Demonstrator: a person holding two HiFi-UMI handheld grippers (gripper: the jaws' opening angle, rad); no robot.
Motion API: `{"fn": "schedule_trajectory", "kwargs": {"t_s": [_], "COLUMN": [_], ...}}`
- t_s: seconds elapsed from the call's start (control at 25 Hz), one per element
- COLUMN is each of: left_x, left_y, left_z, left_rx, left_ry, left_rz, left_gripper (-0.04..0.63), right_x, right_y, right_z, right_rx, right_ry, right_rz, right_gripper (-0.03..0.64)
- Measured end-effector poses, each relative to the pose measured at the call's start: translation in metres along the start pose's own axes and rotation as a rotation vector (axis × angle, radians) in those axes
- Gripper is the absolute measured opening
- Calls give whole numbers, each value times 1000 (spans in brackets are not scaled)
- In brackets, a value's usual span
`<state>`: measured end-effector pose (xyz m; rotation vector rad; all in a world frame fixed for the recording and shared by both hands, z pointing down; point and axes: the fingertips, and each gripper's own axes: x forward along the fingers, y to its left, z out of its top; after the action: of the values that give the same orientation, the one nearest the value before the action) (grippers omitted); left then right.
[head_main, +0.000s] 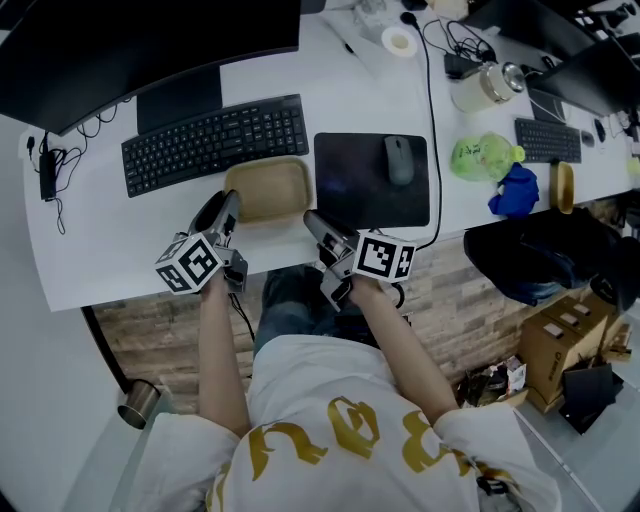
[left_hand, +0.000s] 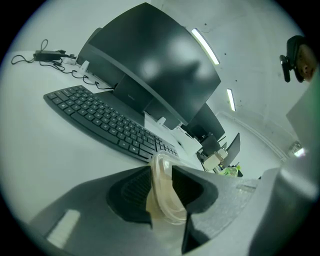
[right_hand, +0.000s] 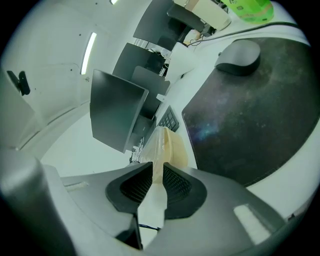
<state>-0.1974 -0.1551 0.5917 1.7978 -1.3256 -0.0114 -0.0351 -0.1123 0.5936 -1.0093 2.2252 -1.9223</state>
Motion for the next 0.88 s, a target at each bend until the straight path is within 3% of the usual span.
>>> {"fn": "schedule_trajectory", "kwargs": {"t_s": [0.88], "left_x": [-15], "left_y": [-11], "left_z": [19], "left_rx": [40], "left_ry": [-52], "left_rz": [-2], "left_gripper": [124], "right_x": [-1], "right_y": [25], "right_z": [4], "right_rx": [-48], "right_ry": [-16], "right_rz": [27], "right_gripper": [75]}}
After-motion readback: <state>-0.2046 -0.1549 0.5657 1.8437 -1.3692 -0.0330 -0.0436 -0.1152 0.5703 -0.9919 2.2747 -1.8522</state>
